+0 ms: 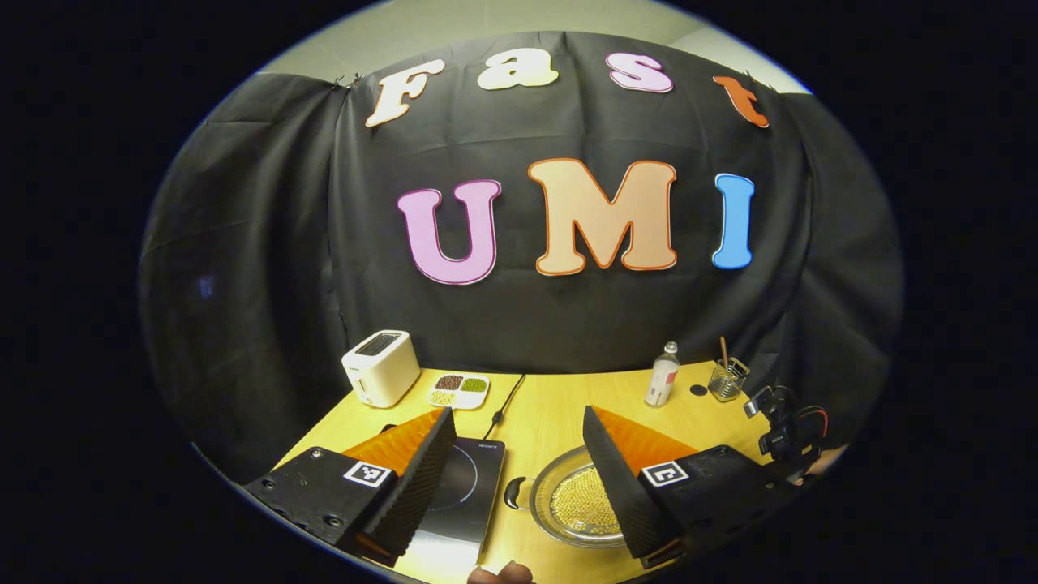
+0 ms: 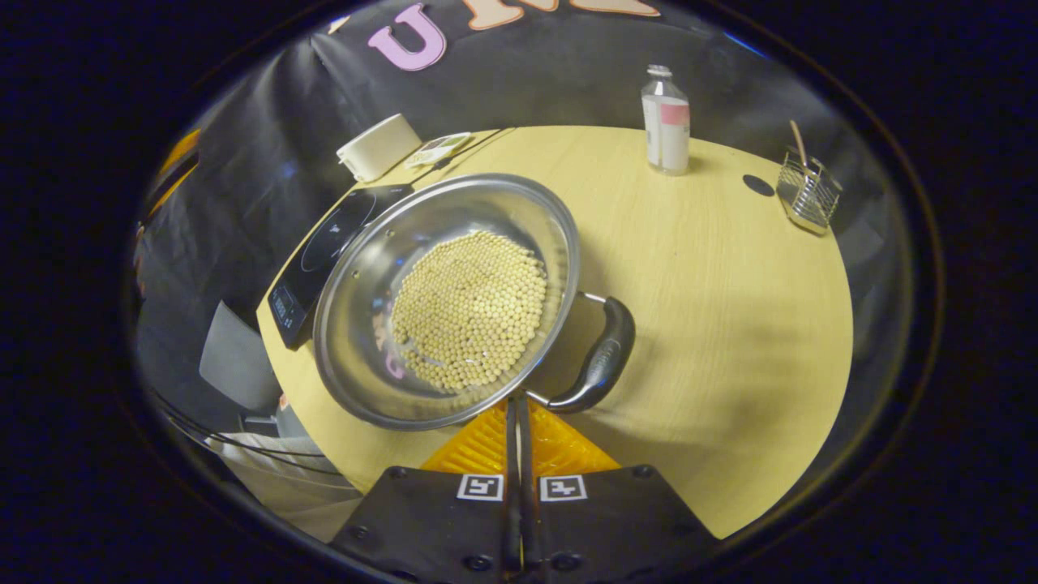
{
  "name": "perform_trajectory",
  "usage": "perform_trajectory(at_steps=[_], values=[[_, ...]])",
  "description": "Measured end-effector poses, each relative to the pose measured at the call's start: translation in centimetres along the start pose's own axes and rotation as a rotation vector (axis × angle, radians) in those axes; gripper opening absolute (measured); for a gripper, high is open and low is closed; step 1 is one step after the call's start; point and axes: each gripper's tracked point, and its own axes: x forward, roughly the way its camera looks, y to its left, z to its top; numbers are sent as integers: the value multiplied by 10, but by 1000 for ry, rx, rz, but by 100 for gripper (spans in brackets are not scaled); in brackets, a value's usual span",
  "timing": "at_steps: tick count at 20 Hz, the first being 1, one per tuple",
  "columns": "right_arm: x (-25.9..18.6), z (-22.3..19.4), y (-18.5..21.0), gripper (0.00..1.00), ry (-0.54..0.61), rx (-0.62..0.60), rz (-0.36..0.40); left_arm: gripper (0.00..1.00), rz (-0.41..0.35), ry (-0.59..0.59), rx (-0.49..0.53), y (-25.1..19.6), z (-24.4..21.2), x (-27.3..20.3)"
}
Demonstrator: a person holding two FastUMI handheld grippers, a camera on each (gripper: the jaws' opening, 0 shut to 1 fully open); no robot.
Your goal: First push the handle of the pot to place it horizontally, then grasp the pot with both hands and set it on the induction cooktop.
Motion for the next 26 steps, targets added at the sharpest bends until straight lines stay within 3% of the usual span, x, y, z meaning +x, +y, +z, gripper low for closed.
perform_trajectory(at_steps=[4,9,11,13,16,18,21,22,23,26], values=[[-16,10,-13,3,-76,55,-56,95,-39,92,7,-12,-35,11],[-37,47,-30,0,-207,101,-223,96,-82,171,31,-11,-73,35],[-38,64,-24,0,-247,108,-253,96,-94,225,1,-7,-91,44],[-38,72,-20,7,-252,126,-276,96,-114,257,-11,-4,-104,53],[-29,69,-34,22,-213,144,-379,96,-118,319,2,8,-132,67],[-21,69,-32,36,-193,190,-391,95,-134,378,-29,7,-154,77],[-17,71,-42,48,-189,232,-440,94,-146,430,-62,5,-177,87],[-13,67,-45,58,-170,238,-450,94,-142,446,-58,7,-185,90],[-9,66,-40,63,-153,255,-426,94,-140,471,-53,9,-196,93],[2,59,-39,63,-121,275,-403,95,-148,531,-58,7,-220,100]])
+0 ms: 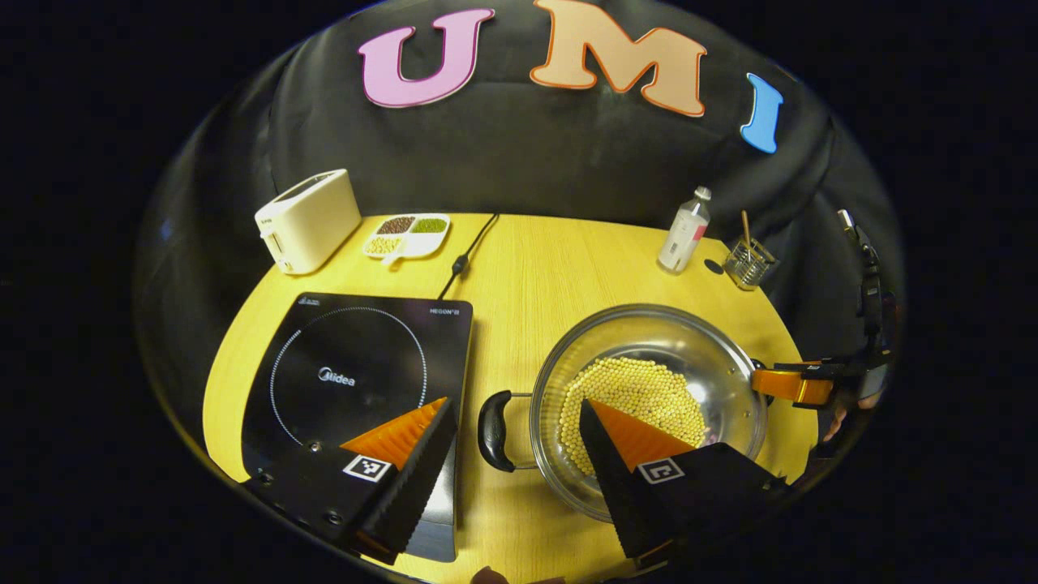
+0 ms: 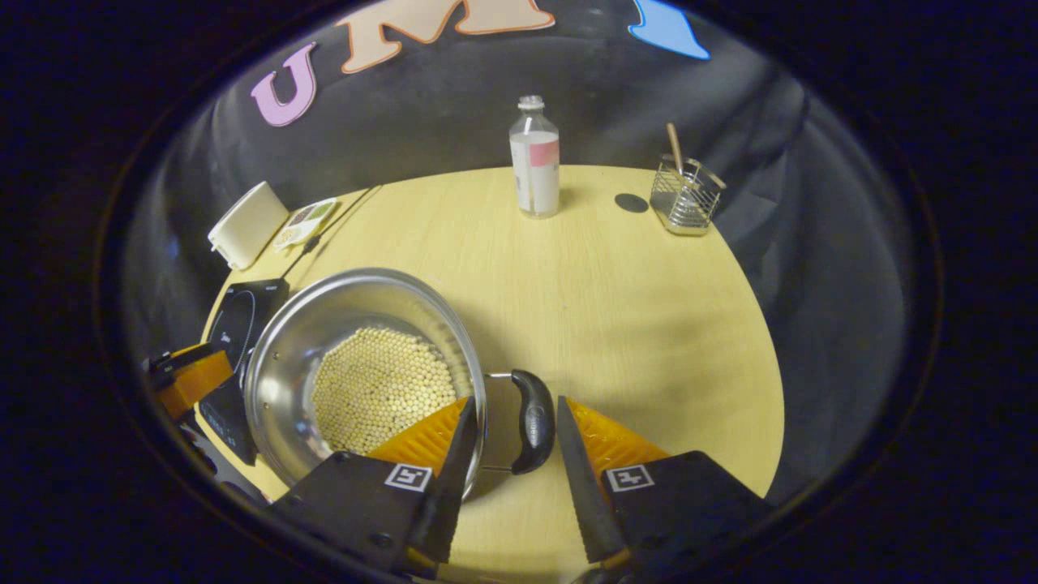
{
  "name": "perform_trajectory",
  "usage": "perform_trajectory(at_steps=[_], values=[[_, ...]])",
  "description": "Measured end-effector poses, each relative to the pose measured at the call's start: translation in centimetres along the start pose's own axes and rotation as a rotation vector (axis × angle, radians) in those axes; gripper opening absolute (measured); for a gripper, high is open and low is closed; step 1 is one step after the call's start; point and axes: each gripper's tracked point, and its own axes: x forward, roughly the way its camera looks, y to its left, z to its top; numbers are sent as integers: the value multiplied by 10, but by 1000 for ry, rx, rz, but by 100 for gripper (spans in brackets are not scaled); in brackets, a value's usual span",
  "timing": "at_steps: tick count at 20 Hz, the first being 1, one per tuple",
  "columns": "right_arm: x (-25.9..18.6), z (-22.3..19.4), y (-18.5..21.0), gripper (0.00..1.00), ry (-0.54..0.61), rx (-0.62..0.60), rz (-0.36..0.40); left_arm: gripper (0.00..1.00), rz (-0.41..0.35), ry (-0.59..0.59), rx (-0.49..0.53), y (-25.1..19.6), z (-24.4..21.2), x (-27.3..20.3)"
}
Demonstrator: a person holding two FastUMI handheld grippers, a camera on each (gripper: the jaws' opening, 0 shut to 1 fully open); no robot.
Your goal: First push the handle of the pot to place it horizontally, then grasp the pot with both hands and set it on the induction cooktop.
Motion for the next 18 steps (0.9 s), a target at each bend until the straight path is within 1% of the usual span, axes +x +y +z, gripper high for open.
perform_trajectory(at_steps=[4,5,6,7,8,9,10,11,12,13,14,15,16,18], values=[[7,-6,2,65,23,34,3,94,1,35,0,2,-11,18],[9,-8,5,65,31,44,22,94,3,52,-4,3,-15,20],[10,-9,6,65,36,57,20,94,4,63,-15,2,-17,24],[11,-9,6,58,35,58,24,93,6,67,-27,2,-18,28],[10,-9,6,58,29,55,23,92,4,73,-38,1,-19,32],[10,-10,6,55,28,48,23,90,-1,84,-45,-1,-22,34],[11,-9,6,60,26,47,25,92,4,92,-44,-1,-24,37],[12,-10,7,55,28,52,28,89,6,99,-40,0,-26,39],[12,-9,6,55,30,56,32,89,9,101,-39,0,-26,40],[13,-9,7,58,29,59,37,83,9,107,-41,0,-28,42],[13,-8,7,60,28,59,42,83,10,112,-44,1,-29,43],[15,-8,7,60,28,59,46,89,11,120,-49,0,-32,44],[15,-9,7,59,28,58,49,83,14,127,-52,0,-35,46],[15,-8,7,60,25,54,49,82,31,161,-50,5,-45,50]])
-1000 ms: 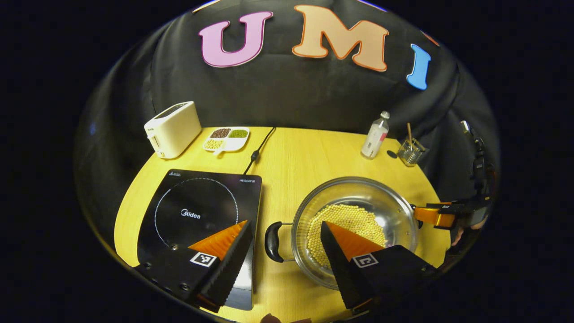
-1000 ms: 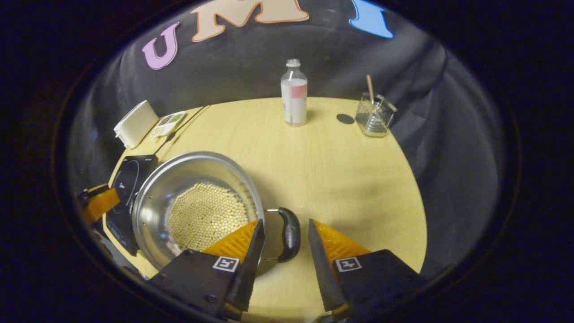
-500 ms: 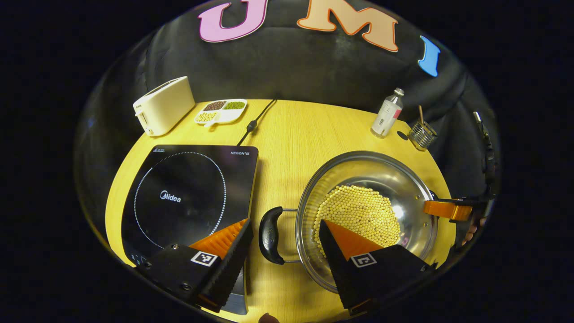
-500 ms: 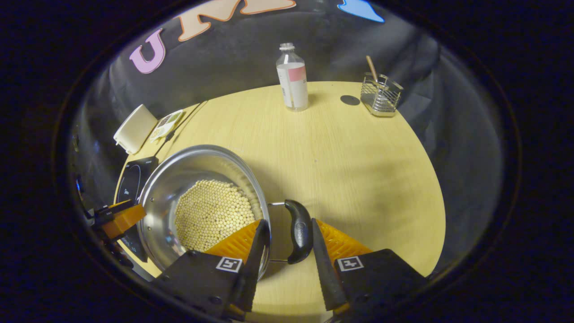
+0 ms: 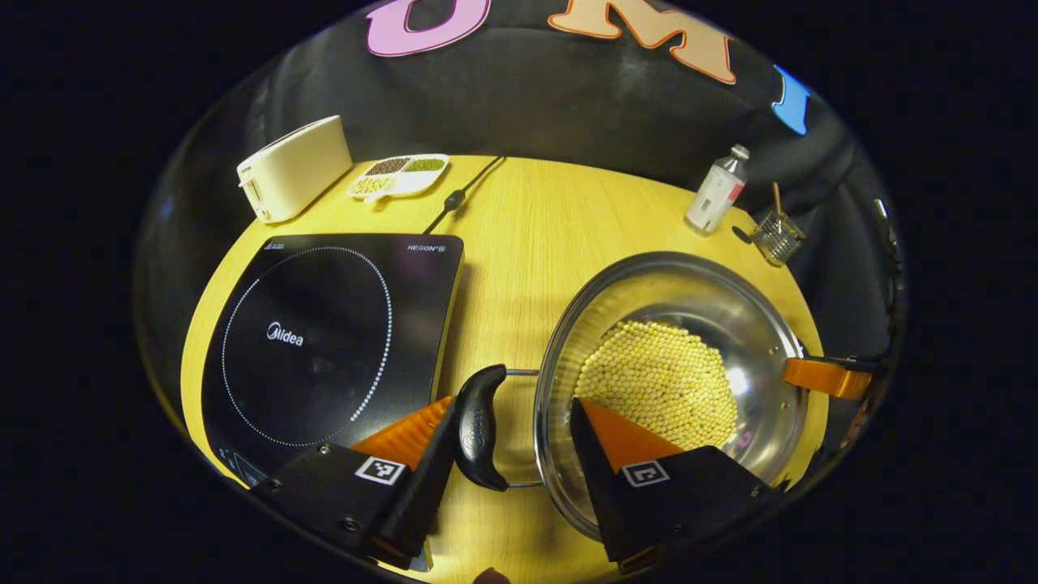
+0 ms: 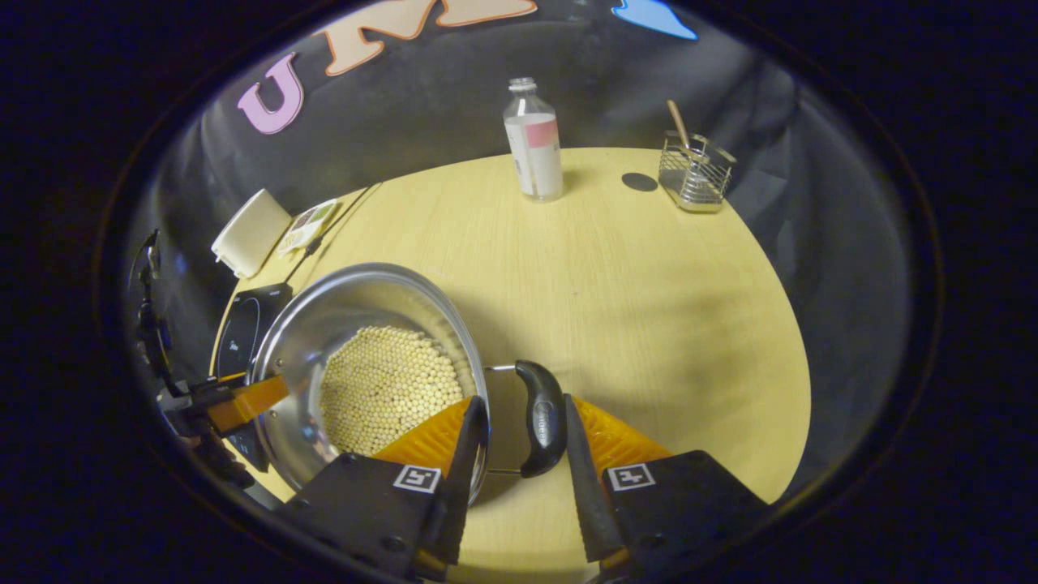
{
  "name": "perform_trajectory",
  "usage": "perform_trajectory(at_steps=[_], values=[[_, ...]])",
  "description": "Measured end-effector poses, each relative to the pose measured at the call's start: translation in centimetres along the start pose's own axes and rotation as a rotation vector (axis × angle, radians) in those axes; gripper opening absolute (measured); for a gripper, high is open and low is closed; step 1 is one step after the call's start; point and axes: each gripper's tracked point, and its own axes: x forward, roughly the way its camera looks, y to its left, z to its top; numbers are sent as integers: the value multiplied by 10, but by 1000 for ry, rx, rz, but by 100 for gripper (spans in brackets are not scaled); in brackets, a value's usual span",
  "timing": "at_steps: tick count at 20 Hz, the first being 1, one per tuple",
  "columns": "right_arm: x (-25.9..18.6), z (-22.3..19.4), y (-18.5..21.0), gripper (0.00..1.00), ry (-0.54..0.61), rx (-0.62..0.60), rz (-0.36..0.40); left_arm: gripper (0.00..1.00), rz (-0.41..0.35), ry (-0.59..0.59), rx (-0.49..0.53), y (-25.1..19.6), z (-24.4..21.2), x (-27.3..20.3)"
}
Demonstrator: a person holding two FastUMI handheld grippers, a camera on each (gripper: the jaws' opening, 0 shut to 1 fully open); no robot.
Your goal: First push the handle of the pot to place it horizontally, then grasp the pot with both hands and set it on the induction cooktop.
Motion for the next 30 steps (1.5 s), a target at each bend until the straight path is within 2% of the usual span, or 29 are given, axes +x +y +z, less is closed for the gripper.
perform_trajectory(at_steps=[1,2,3,4,6,11,12,13,14,15,23,24,30], values=[[1,-1,0,55,0,-2,0,78,4,5,-8,0,-2,2],[1,0,1,60,-3,-1,1,75,4,3,-23,1,-3,2],[2,-1,1,55,-4,-2,3,77,1,-3,-36,1,-3,3],[4,-1,0,60,1,-8,3,70,0,0,-40,1,-2,4],[6,-6,2,61,18,-14,7,69,0,-1,-29,2,-3,3],[7,-6,2,46,6,16,18,67,-32,17,-15,0,-5,1],[8,-7,1,55,17,27,18,64,-46,24,-15,-1,-5,-4],[6,-7,1,41,24,36,21,61,-52,16,-18,-3,-2,-7],[3,-8,1,41,29,52,27,60,-53,2,-9,-3,3,-12],[-3,-10,0,46,31,64,31,59,-49,-9,5,-3,6,-18],[-42,2,10,46,-8,52,60,58,-26,-32,-1,2,16,-60],[-46,2,14,46,-13,53,70,60,-22,-39,-5,5,18,-66],[-62,5,52,46,-24,38,130,58,23,-78,-14,38,24,-103]])
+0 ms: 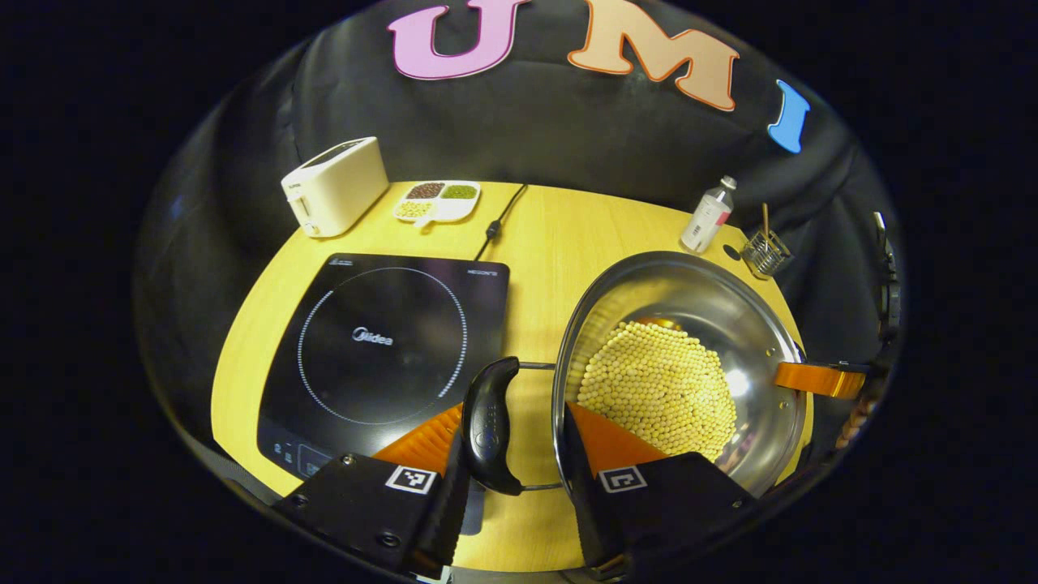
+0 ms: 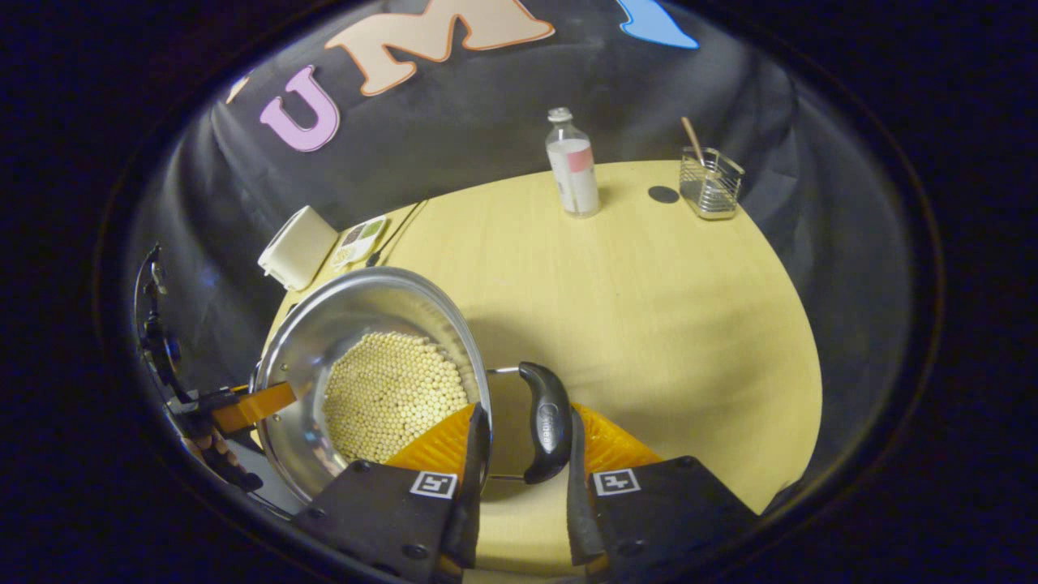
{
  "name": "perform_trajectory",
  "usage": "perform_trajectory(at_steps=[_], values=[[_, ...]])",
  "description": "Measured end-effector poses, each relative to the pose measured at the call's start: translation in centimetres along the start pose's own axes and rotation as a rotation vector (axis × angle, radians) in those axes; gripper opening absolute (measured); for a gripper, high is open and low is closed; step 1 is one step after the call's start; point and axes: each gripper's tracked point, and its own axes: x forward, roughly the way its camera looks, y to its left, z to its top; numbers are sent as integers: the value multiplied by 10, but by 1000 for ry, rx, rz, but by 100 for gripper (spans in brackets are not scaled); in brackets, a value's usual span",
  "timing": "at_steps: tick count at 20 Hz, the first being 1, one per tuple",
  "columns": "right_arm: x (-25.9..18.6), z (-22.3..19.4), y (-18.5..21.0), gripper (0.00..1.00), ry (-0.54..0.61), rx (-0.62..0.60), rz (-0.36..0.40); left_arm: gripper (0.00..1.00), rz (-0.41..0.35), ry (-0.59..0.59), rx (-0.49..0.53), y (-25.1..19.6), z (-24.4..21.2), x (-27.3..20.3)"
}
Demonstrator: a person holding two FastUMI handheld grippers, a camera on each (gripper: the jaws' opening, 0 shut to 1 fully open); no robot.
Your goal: First push the handle of the pot to place it horizontally, then grasp the pot with both hands and set it on the induction cooktop.
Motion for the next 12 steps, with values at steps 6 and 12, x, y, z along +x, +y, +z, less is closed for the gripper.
perform_trajectory(at_steps=[6,12], values=[[1,0,53,46,-11,-9,-41,58,-54,2,-43,51,7,-1],[10,-12,134,46,-19,4,-102,58,-116,5,-58,129,20,8]])
